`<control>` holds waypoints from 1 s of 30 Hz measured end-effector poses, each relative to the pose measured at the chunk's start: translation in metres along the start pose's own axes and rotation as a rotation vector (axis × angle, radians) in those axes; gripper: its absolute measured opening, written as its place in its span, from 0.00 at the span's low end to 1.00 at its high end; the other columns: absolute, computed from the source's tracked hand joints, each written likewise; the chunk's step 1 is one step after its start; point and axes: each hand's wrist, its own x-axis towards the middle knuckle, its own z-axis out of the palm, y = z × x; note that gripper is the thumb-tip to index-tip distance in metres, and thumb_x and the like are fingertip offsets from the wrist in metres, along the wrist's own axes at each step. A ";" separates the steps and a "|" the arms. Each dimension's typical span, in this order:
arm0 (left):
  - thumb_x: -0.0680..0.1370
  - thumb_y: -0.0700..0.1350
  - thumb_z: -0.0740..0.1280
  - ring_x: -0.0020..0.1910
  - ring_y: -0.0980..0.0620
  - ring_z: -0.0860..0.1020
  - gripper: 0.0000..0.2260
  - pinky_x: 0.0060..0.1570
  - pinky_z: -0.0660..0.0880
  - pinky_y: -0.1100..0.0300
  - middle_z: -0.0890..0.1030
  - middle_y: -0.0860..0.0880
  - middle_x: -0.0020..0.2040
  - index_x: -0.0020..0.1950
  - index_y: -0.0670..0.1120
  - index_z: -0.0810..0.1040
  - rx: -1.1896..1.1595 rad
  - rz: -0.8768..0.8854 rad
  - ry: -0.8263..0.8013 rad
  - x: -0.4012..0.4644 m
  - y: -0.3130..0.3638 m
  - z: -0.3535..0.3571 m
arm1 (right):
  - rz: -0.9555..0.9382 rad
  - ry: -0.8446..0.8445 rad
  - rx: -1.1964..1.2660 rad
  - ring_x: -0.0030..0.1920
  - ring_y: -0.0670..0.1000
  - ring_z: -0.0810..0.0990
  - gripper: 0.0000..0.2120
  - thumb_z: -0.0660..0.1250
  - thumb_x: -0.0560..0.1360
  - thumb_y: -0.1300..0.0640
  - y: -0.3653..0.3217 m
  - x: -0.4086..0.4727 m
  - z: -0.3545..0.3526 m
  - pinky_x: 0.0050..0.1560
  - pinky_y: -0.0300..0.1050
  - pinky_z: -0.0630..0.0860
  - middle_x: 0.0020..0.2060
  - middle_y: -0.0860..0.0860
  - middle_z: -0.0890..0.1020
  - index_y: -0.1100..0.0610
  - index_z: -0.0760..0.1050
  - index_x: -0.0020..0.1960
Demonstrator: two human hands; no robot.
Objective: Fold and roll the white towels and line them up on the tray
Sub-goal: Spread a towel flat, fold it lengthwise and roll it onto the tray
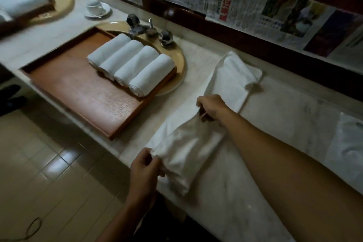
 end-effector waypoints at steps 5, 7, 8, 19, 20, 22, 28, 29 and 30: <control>0.77 0.39 0.65 0.29 0.46 0.74 0.08 0.28 0.69 0.57 0.82 0.41 0.35 0.41 0.37 0.78 0.175 -0.229 0.087 0.018 -0.024 -0.055 | -0.177 -0.048 -0.317 0.35 0.56 0.79 0.07 0.65 0.73 0.57 0.004 0.017 0.044 0.38 0.48 0.76 0.39 0.60 0.83 0.61 0.74 0.43; 0.80 0.45 0.65 0.29 0.48 0.75 0.12 0.29 0.70 0.57 0.83 0.43 0.35 0.40 0.40 0.80 0.263 -0.184 0.122 0.025 -0.018 -0.058 | -0.321 -0.009 -0.555 0.45 0.55 0.80 0.06 0.64 0.74 0.56 0.008 0.021 0.052 0.46 0.49 0.78 0.46 0.54 0.81 0.57 0.77 0.48; 0.81 0.50 0.65 0.30 0.49 0.76 0.16 0.31 0.71 0.57 0.82 0.44 0.35 0.39 0.41 0.81 0.338 -0.146 0.129 0.027 -0.012 -0.056 | -0.392 -0.017 -0.633 0.49 0.55 0.78 0.08 0.63 0.76 0.56 0.009 0.022 0.054 0.50 0.49 0.78 0.51 0.52 0.80 0.54 0.77 0.53; 0.75 0.54 0.68 0.33 0.51 0.79 0.13 0.37 0.79 0.54 0.80 0.50 0.33 0.36 0.46 0.79 0.870 -0.092 -0.016 0.060 0.008 -0.023 | -0.749 -0.081 -1.180 0.59 0.53 0.69 0.09 0.63 0.79 0.51 0.000 0.036 0.055 0.59 0.51 0.67 0.57 0.49 0.74 0.47 0.77 0.57; 0.74 0.51 0.68 0.34 0.52 0.79 0.10 0.36 0.79 0.54 0.81 0.50 0.33 0.36 0.47 0.79 0.842 -0.090 -0.047 0.062 0.008 -0.024 | -0.746 -0.083 -1.202 0.60 0.53 0.69 0.09 0.63 0.79 0.49 -0.001 0.037 0.054 0.59 0.51 0.66 0.57 0.49 0.74 0.47 0.77 0.57; 0.76 0.48 0.68 0.34 0.55 0.79 0.08 0.32 0.74 0.59 0.81 0.52 0.34 0.37 0.50 0.79 0.799 -0.063 -0.109 0.064 0.010 -0.028 | -0.741 -0.090 -1.221 0.60 0.53 0.68 0.08 0.63 0.79 0.48 -0.003 0.038 0.051 0.59 0.50 0.64 0.57 0.49 0.74 0.48 0.78 0.56; 0.79 0.48 0.66 0.40 0.56 0.78 0.07 0.38 0.74 0.59 0.78 0.57 0.39 0.44 0.50 0.82 0.969 0.091 -0.102 0.069 0.016 -0.047 | -0.671 -0.202 -1.174 0.64 0.53 0.65 0.06 0.62 0.79 0.51 -0.028 0.043 0.048 0.62 0.52 0.59 0.59 0.47 0.74 0.47 0.78 0.52; 0.80 0.48 0.65 0.40 0.56 0.78 0.07 0.39 0.74 0.58 0.79 0.57 0.40 0.45 0.51 0.82 0.989 0.097 -0.104 0.071 0.015 -0.048 | -0.655 -0.218 -1.165 0.63 0.53 0.66 0.06 0.62 0.79 0.52 -0.032 0.044 0.050 0.60 0.51 0.59 0.58 0.48 0.75 0.47 0.77 0.50; 0.80 0.49 0.65 0.41 0.55 0.78 0.08 0.39 0.76 0.57 0.80 0.56 0.41 0.45 0.51 0.82 0.997 0.095 -0.111 0.074 0.015 -0.050 | -0.635 -0.228 -1.152 0.62 0.53 0.67 0.06 0.62 0.79 0.53 -0.036 0.046 0.052 0.59 0.51 0.59 0.56 0.48 0.75 0.47 0.77 0.49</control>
